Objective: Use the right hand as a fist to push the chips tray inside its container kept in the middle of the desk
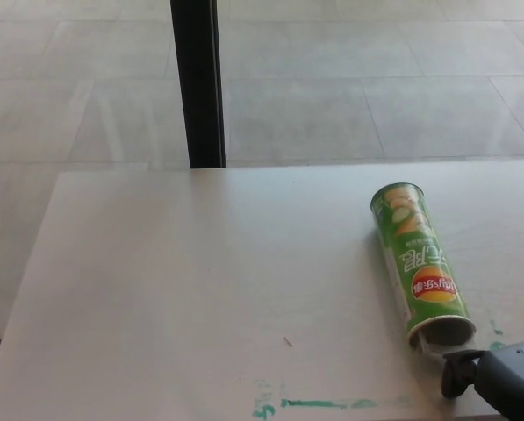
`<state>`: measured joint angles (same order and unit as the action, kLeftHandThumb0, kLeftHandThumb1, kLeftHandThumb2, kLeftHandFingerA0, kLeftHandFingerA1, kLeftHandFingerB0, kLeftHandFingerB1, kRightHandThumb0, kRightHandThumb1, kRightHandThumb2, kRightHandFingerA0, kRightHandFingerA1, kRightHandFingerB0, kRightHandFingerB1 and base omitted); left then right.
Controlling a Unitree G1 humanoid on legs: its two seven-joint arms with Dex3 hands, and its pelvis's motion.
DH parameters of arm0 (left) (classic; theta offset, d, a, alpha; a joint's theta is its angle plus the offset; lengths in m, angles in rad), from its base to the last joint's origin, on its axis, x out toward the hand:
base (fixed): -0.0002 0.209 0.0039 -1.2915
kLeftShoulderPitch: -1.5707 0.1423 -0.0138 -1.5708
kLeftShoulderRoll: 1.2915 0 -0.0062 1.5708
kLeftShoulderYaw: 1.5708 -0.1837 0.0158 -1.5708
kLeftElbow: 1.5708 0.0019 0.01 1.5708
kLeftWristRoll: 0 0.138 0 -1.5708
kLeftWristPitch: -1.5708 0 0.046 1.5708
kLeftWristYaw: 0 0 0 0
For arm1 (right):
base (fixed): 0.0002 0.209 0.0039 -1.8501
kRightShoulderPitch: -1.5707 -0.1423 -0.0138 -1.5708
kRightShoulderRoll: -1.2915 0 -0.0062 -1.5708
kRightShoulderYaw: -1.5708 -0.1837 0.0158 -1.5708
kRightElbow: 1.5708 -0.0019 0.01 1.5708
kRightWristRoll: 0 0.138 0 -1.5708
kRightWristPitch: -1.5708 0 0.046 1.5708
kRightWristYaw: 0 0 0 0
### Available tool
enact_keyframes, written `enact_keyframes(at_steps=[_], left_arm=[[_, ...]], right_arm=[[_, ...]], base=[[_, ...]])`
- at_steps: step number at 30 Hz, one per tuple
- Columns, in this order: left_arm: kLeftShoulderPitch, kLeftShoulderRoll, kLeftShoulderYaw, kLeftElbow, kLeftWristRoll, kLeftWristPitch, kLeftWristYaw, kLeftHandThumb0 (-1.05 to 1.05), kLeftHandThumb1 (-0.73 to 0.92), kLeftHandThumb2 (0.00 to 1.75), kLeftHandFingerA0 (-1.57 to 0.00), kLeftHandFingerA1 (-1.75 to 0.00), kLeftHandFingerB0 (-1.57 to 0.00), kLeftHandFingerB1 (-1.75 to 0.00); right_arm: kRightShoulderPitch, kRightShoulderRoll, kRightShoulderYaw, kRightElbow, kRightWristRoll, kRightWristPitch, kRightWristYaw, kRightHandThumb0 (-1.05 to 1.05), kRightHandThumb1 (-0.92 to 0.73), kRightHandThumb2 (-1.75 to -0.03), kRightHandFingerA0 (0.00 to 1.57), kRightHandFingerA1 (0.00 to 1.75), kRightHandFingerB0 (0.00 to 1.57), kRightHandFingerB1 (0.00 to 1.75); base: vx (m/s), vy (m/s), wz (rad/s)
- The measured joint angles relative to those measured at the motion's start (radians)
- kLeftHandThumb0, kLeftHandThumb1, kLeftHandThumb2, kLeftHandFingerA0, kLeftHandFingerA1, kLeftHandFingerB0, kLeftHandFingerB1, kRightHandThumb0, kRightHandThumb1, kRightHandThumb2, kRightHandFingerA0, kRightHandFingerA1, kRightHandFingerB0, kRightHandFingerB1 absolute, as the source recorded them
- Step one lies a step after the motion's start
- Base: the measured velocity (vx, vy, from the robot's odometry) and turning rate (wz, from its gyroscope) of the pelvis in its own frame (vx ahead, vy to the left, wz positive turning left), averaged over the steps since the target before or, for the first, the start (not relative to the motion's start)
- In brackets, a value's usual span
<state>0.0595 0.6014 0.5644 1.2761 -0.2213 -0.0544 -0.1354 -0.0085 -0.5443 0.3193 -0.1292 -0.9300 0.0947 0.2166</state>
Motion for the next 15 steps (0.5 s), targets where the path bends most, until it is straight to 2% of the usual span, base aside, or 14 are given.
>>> enact_keyframes(at_steps=[3,4,5,7,8,11,12,13,14,15], left_arm=[[0.001,0.000,-0.001,0.001,0.001,0.000,0.000,-0.79,0.92,0.70,-0.53,-0.64,-0.40,-0.48],[0.002,0.001,-0.001,0.000,0.001,0.000,0.000,-0.81,0.92,0.70,-0.54,-0.65,-0.41,-0.49],[0.003,0.001,-0.001,0.000,0.001,0.000,-0.001,-0.75,0.73,1.10,-0.52,-0.69,-0.38,-0.58],[0.005,0.005,-0.004,0.001,0.001,0.000,-0.002,-0.73,0.73,1.10,-0.52,-0.69,-0.38,-0.59],[0.005,0.007,-0.005,0.001,0.001,0.000,-0.003,-0.78,0.92,0.71,-0.50,-0.63,-0.40,-0.49],[0.008,0.011,-0.005,0.000,0.001,0.000,-0.005,-0.77,0.92,0.70,-0.54,-0.65,-0.43,-0.50],[0.009,0.011,-0.005,0.000,0.001,0.000,-0.006,-0.77,0.92,0.70,-0.54,-0.65,-0.43,-0.50],[0.010,0.011,-0.005,0.000,0.001,0.000,-0.006,-0.73,0.73,1.10,-0.54,-0.70,-0.40,-0.59],[0.010,0.011,-0.006,0.000,0.001,-0.001,-0.005,-0.74,0.73,1.10,-0.54,-0.71,-0.40,-0.59],[0.011,0.011,-0.007,0.000,0.002,-0.001,-0.005,-0.77,0.92,0.70,-0.60,-0.70,-0.43,-0.50]], right_arm=[[-0.007,0.005,0.000,0.003,0.000,0.000,-0.004,-0.79,-0.72,-0.61,1.04,1.14,0.41,0.83],[-0.011,0.007,0.001,0.006,0.000,0.000,-0.003,-0.79,-0.70,-0.62,1.08,1.14,0.43,0.84],[-0.014,0.007,0.001,0.008,0.000,0.000,-0.003,-0.80,-0.69,-0.62,1.09,1.14,0.44,0.84],[-0.031,0.012,0.001,0.023,0.001,-0.001,-0.003,-0.80,-0.70,-0.62,1.10,1.12,0.43,0.85],[-0.038,0.014,0.001,0.029,0.001,-0.001,-0.003,-0.79,-0.71,-0.61,1.09,1.12,0.42,0.87],[-0.064,0.018,0.006,0.050,-0.002,0.000,-0.002,-0.81,-0.71,-0.62,1.12,1.18,0.42,0.86],[-0.073,0.019,0.009,0.056,-0.003,0.001,-0.002,-0.81,-0.71,-0.62,1.12,1.18,0.42,0.86],[-0.082,0.020,0.013,0.064,-0.006,0.001,-0.002,-0.81,-0.71,-0.62,1.13,1.18,0.42,0.88],[-0.096,0.020,0.021,0.078,-0.010,0.001,-0.002,-0.80,-0.69,-0.61,1.12,1.23,0.41,0.88],[-0.106,0.020,0.025,0.087,-0.013,0.001,-0.003,-0.80,-0.69,-0.61,1.11,1.21,0.42,0.88]], base=[[0.00,0.000,0.00],[0.00,0.000,0.00],[0.00,0.000,0.00],[0.00,0.000,0.00],[0.00,0.000,0.00],[0.00,0.000,0.00],[0.00,0.000,0.00],[0.00,0.000,0.00],[0.00,0.000,0.00],[0.00,0.000,0.00]])
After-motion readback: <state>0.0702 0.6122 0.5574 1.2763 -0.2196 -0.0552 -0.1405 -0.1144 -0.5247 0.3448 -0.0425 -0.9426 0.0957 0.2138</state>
